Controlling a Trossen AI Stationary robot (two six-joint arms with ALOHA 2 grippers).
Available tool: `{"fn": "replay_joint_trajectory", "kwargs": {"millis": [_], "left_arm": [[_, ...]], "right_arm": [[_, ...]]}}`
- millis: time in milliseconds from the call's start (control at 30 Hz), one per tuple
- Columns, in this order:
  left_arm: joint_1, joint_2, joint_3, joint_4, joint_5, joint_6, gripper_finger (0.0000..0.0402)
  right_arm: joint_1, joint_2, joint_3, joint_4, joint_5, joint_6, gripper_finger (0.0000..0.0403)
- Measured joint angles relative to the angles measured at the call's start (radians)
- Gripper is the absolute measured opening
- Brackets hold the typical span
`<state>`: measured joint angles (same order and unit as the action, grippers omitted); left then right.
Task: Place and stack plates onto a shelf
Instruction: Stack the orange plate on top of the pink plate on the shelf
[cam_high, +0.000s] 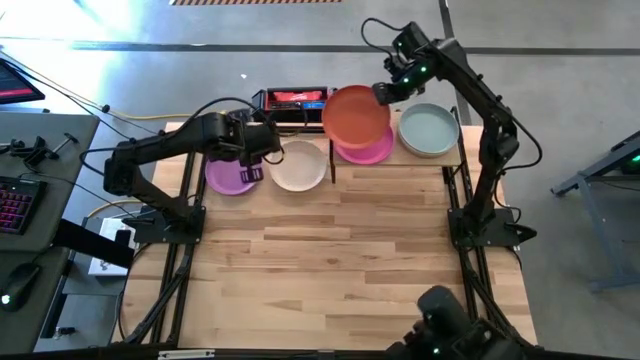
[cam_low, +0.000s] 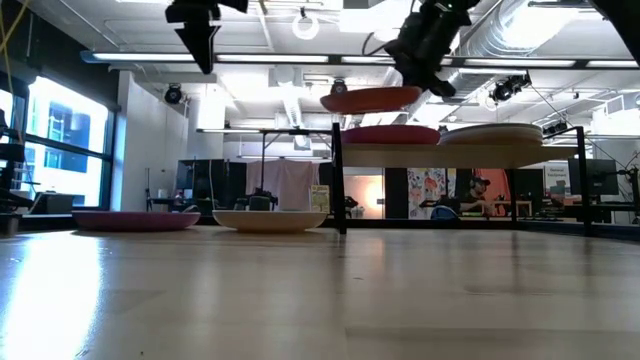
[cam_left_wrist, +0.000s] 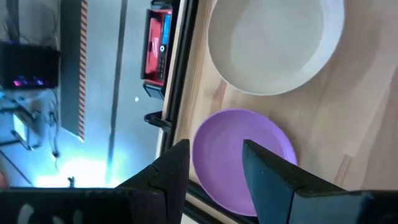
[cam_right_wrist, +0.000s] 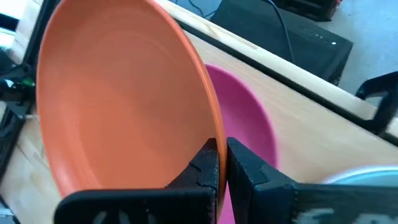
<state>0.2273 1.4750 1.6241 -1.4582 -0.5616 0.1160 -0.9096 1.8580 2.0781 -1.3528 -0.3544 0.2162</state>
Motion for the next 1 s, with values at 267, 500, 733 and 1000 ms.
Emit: {"fn": "replay_joint_trajectory", "kwargs": {"millis": [267,500,733,1000], "left_arm": [[0.071,0.000,0.000,0.028,0.003,-0.037,0.0135],[0.110,0.000,0.000,0.079,0.002,-0.037,0.0135],[0.134,0.000,0.000,0.090,0.012,-0.038,0.0135],[0.152,0.000,0.000,0.103,0.040,-0.055,0.0135]], "right_arm": [[-0.075,0.000,0.000,-0.052,-0.004,-0.126,0.0000],[-0.080,0.010,0.000,-0.053,-0.050,-0.193,0.0000],[-0.069,0.030,0.000,-0.085,-0.059,-0.229,0.0000],[-0.049,0.060,0.000,-0.085,-0.064,-0.268,0.0000]]}}
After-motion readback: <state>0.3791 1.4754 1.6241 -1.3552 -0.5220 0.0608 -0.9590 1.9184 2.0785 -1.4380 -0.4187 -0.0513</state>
